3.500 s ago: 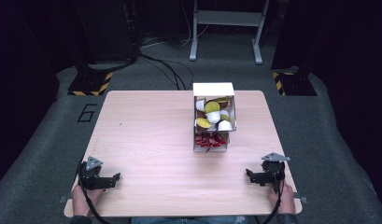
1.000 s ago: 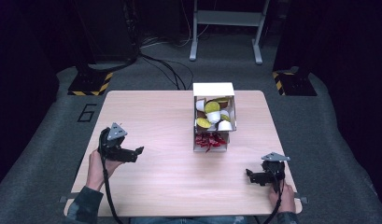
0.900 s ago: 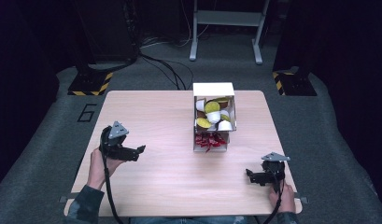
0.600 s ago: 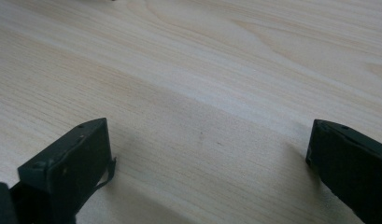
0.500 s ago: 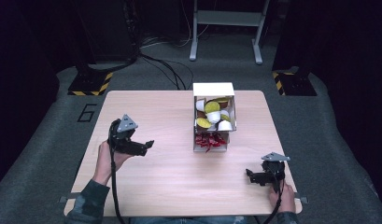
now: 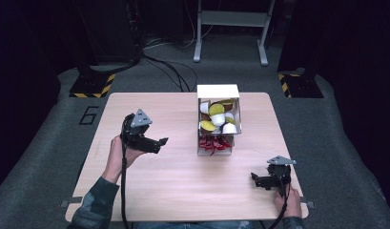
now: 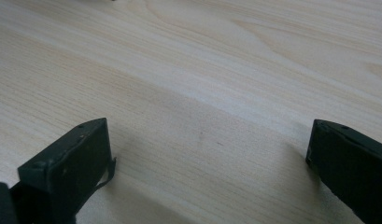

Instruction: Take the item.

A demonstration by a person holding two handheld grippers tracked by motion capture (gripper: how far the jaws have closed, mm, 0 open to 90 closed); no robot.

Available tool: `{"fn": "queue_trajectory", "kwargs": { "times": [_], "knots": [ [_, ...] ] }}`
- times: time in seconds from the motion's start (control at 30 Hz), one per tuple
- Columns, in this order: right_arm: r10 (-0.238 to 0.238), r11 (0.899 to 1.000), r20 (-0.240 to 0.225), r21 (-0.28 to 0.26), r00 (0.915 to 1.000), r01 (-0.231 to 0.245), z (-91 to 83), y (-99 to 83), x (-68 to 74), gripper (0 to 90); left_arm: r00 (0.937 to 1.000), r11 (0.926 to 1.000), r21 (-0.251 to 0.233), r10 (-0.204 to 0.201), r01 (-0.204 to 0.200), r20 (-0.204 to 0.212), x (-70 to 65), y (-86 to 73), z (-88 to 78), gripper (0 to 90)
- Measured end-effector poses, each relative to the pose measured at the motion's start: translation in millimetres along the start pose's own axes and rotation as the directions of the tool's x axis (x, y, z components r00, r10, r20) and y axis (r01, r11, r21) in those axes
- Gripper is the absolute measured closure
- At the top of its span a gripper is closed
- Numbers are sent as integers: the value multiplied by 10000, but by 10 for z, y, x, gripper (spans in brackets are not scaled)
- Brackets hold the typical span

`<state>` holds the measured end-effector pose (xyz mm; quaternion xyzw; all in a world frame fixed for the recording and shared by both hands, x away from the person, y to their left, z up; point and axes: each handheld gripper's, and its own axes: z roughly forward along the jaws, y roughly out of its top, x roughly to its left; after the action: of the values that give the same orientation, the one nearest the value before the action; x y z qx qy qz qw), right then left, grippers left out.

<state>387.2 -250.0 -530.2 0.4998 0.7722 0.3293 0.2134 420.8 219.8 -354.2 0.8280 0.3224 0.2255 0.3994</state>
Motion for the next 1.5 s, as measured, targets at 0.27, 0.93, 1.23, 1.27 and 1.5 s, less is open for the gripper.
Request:
{"fn": "queue_trajectory", "kwargs": {
  "times": [0.27, 0.93, 1.23, 1.27, 1.5],
  "knots": [
    [-18, 10000, -9, 37, 10000, 18, 0, 1, 0, 0, 9995, 9996, -28, 266, -265, 177, -50, 185, 37, 56],
    [-29, 10000, -15, 56, 10000, 29, -1, 1, -1, 0, 9924, 9933, -535, 1053, -1020, 637, -284, 711, 160, 41],
    [-29, 10000, -9, 53, 10000, 29, -1, 1, -1, 0, 9842, 9869, -549, 1558, -1516, 839, -436, 941, 283, 41],
    [-27, 10000, -7, 43, 10000, 27, -1, 0, -1, 0, 9839, 9871, -571, 1541, -1494, 903, -457, 967, 301, 41],
    [-32, 10000, -12, 55, 10000, 32, -1, 1, -1, 0, 9741, 9802, -589, 1950, -1893, 1145, -593, 1144, 421, 43]
  ]
}}
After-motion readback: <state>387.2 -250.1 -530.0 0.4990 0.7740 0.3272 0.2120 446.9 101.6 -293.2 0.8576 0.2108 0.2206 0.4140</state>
